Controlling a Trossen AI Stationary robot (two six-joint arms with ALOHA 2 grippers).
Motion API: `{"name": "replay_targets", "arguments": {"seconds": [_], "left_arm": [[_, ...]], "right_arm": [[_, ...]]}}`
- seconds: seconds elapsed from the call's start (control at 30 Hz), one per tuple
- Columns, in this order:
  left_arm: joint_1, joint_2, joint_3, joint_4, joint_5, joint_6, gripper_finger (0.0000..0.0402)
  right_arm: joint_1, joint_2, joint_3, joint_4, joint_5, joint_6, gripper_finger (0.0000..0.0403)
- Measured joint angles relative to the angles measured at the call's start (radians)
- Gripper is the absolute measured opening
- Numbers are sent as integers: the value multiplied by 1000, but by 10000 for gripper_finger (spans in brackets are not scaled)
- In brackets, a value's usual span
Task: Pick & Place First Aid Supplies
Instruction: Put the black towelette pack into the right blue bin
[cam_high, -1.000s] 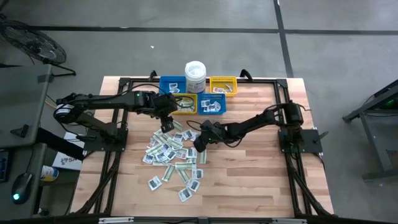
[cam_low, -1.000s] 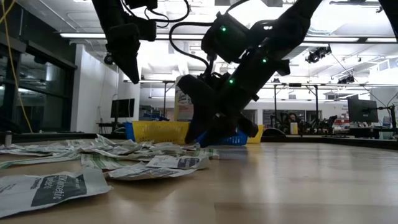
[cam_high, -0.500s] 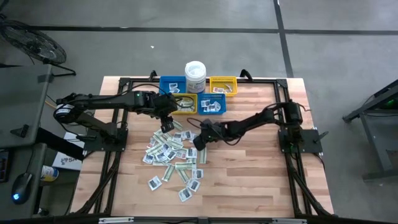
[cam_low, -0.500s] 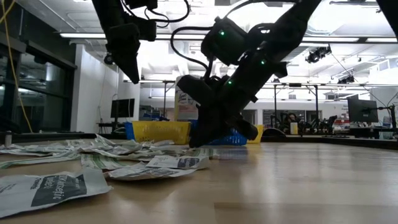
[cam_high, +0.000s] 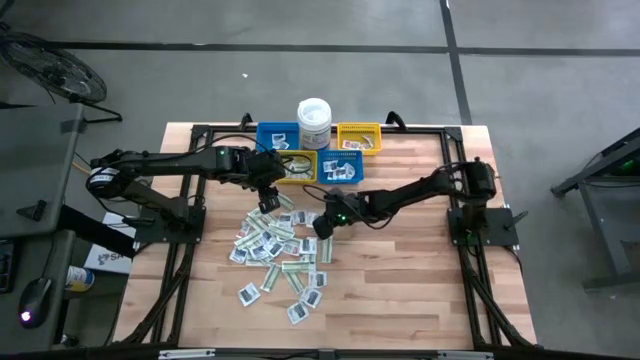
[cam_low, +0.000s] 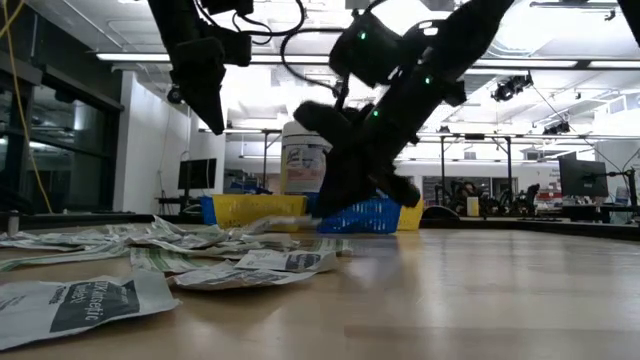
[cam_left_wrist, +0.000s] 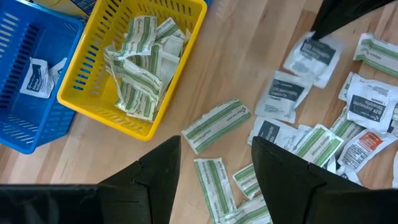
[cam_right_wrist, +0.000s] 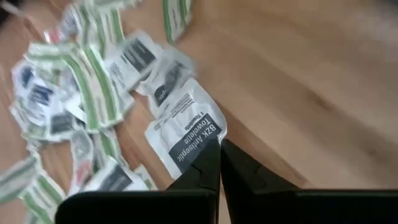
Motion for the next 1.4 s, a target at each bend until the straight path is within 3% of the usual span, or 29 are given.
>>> {"name": "replay_targets", "arguments": {"seconds": [0.4, 0.77, 1.07, 1.27, 1.4], "left_arm": [[0, 0, 0, 6, 0, -7, 195], [0, 0, 0, 7, 1, -45, 195], [0, 0, 0, 10, 0, -140, 195], [0, 0, 0, 72, -1, -220, 195], [0, 0, 0, 124, -3, -240, 195]], "right_arm": [[-14, -206, 1, -269, 95, -62, 0], [-165, -378, 1, -419, 141, -225, 0], [-290, -392, 1, -407, 27, -449, 0], [-354, -371, 1, -398, 32, -512, 0], [-398, -330, 1, -363, -51, -618, 0]]}}
